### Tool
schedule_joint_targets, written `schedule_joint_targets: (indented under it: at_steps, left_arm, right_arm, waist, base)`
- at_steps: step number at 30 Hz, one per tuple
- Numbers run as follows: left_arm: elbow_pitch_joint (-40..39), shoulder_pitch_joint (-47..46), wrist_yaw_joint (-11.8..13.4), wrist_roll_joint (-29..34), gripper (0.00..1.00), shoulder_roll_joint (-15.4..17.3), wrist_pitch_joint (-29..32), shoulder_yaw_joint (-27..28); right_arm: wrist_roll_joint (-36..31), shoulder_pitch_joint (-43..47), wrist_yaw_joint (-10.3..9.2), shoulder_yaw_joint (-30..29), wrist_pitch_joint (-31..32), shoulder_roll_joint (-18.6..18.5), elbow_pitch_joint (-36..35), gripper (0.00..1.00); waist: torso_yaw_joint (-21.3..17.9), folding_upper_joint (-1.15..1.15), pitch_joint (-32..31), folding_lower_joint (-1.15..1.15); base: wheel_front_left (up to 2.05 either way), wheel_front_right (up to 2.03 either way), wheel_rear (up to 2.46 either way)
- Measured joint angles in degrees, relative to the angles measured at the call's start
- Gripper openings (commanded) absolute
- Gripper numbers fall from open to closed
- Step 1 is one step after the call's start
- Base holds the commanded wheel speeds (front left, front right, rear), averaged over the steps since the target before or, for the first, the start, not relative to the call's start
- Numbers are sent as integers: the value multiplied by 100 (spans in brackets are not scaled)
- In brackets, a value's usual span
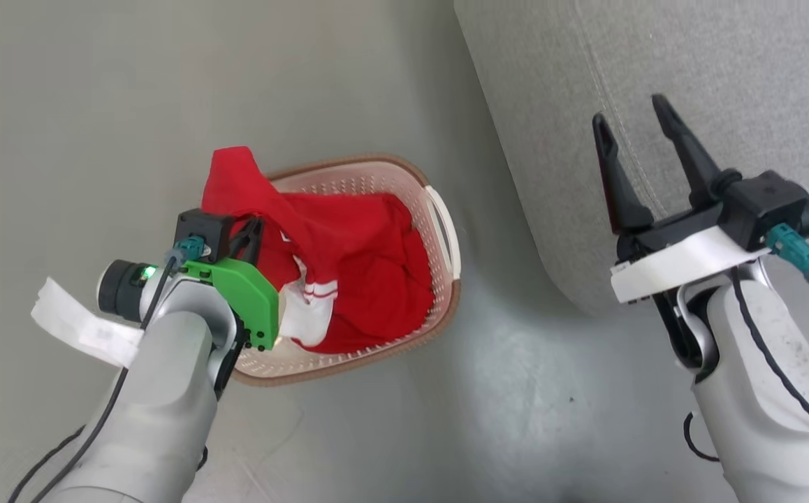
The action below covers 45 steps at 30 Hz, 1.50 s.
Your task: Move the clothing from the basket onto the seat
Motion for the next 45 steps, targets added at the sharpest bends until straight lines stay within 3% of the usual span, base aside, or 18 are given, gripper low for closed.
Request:
schedule_joint_targets:
  at_steps: [16,24,34,45]
  left_arm:
    - [-1213,341,0,-411,0,0,-101,-241]
    - [-2329,385,18,-691,0,-4,-103,29]
    - [-3429,735,210,-726,0,-3,-118,202]
    - [-4000,1266,370,-694,0,3,-118,87]
  right_arm:
    - [71,446,48,89,0,59,276,100]
    - [175,792,57,167,0,120,387,100]
    - [248,1233,68,285,0,153,466,100]
    - [313,1540,97,341,0,193,497,100]
  waist:
    - [420,0,-1141,0]
    - [575,0,-1666,0]
    - [686,0,-2207,0]
    - [686,0,-2572,0]
  base:
    - [0,0,0]
    - [0,0,0]
    - [0,0,0]
    - [0,0,0]
